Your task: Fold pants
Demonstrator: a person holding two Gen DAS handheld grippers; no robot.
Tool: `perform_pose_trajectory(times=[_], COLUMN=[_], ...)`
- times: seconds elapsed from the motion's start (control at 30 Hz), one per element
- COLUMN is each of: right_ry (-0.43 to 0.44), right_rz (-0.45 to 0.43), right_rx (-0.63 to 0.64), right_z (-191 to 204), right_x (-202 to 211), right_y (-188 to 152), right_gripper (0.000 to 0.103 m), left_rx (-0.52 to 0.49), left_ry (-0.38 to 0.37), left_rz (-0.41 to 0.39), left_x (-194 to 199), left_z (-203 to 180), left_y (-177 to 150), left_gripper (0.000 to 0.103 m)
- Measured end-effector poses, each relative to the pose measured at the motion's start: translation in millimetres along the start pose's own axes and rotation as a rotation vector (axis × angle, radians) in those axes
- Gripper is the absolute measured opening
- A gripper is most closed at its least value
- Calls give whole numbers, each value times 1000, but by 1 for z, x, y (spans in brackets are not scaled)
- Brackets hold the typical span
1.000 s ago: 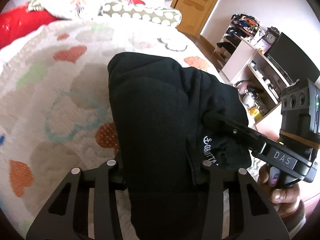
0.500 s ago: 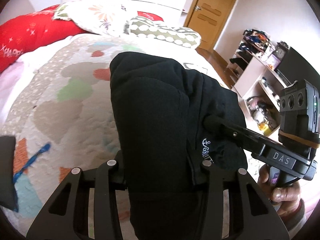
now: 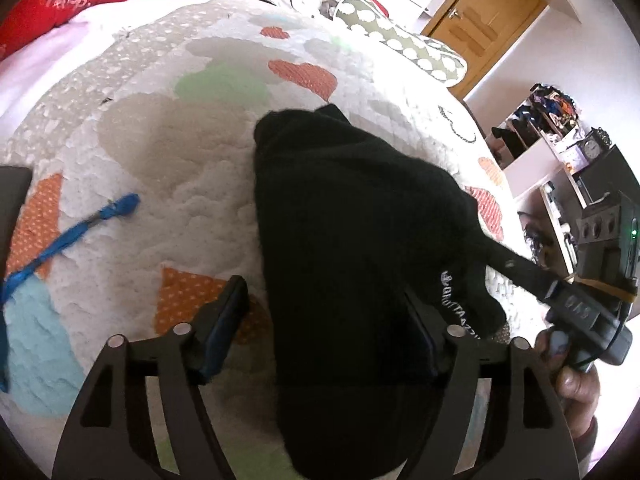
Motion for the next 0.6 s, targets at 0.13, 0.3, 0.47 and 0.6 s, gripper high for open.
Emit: perform_pose_trajectory(times=[0.13,0.3,0.47,0.6], right_ry=[-81,-27,-32,-117], right_rz=[-77,-107,-55,8], right_rx=[31,117,187,207], right_z=[-4,26,43,28], right_x=[26,36,3,-28], right_y=[16,27,26,18], right_gripper=[48,47,43,42], left_rx=[-33,-77,-80,-83], left_ry=[86,176,214,204], left_rz=[-66,-156,-132,-117], left_x=[24,40,18,-1], left_z=[2,-1,6,8], left_y=[11,28,32,28], left_gripper=[76,76,76,76])
Point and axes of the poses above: each gripper's, at about its wrist camera, not at the fingertips, and x roughly against the way its jaws point, z to its left, y to its top, the point moved 9 cm from there along -x, roughly the way its jaws point, and after that the axes turned 1 degree about -x, right-handed, at the moved point
